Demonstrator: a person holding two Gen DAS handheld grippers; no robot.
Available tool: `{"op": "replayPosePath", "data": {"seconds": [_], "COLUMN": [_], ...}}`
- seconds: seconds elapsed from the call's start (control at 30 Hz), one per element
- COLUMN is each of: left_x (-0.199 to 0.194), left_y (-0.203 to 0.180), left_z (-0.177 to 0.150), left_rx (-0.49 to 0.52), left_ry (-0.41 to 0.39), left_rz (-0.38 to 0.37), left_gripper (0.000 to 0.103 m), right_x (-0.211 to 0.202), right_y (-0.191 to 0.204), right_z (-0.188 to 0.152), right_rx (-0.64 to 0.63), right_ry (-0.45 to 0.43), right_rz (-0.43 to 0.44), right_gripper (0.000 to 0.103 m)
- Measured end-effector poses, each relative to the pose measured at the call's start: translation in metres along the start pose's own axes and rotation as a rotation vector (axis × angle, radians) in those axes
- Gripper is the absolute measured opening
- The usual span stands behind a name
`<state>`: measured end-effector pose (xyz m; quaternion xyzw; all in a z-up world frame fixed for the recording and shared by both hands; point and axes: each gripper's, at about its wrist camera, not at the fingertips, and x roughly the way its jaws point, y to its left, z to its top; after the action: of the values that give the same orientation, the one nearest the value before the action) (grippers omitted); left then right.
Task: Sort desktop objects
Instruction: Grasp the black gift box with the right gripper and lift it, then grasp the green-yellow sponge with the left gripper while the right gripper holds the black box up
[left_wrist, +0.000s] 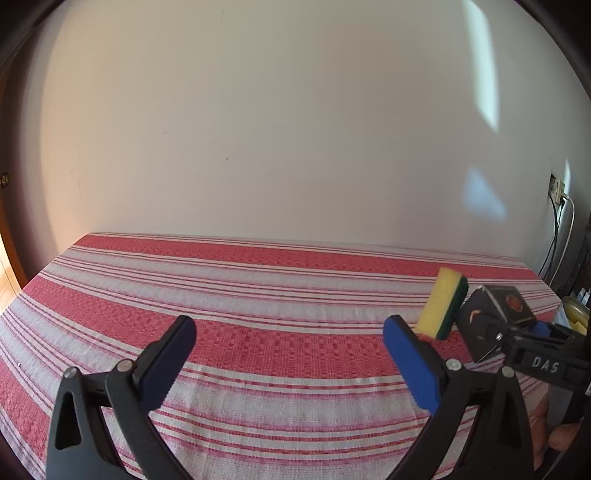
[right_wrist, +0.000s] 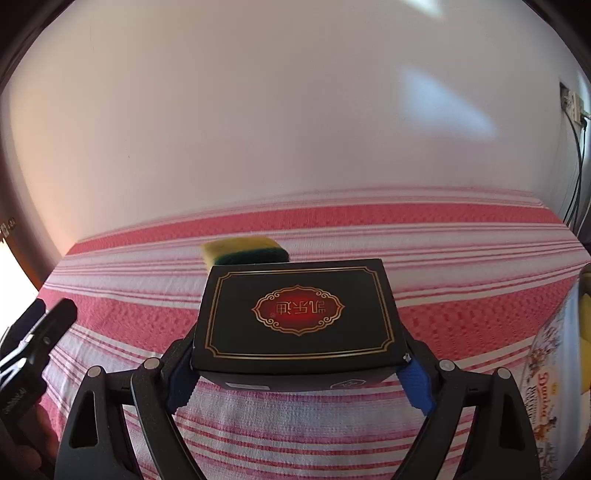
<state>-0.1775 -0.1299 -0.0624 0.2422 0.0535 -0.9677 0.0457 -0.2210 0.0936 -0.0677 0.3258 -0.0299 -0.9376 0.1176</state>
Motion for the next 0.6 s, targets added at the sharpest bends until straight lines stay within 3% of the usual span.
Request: {"op": "replayPosePath", "data": {"seconds": [0.17, 0.27, 0.33, 0.37, 0.47, 0.6], "left_x": [-0.003, -0.004, -0.002, 0.002, 0.006, 0.003], "left_y": [-0.022, -0.053, -0.068, -0.072, -0.081, -0.085], "left_z": [0.001, -0.002, -0.004, -0.003, -0.003, -0.005], "left_rx": [0.069, 0.191, 0.248, 0.266, 0.280, 0.295], "left_ry": [-0.027, -0.031, -0.024, -0.018, -0.004, -0.007], "left_rz": [-0.101, -0.090, -0.077, -0.074, -0.072, -0.107], "left_gripper": [0.102, 0.102, 0.102, 0.102, 0.102, 0.102], "right_x": [-0.056, -0.080, -0.087, -0.088, -0.088, -0.089], "right_y": [-0.014, -0.022, -0.025, -0.028, -0.038, -0.053], "right_z": [0.003, 0.004, 0.006, 0.006, 0.008, 0.014], "right_rx": [0.030, 0.044, 0.035, 0.042, 0.106, 0.157], "right_ry": [-0.245, -0.356, -0.373, -0.365, -0.299, -0.268], "right_rz": [-0.047, -0.102, -0.083, -0.048, 0.164, 0.308], "right_gripper": [0.092, 0.092, 0.092, 0.092, 0.092, 0.093]}}
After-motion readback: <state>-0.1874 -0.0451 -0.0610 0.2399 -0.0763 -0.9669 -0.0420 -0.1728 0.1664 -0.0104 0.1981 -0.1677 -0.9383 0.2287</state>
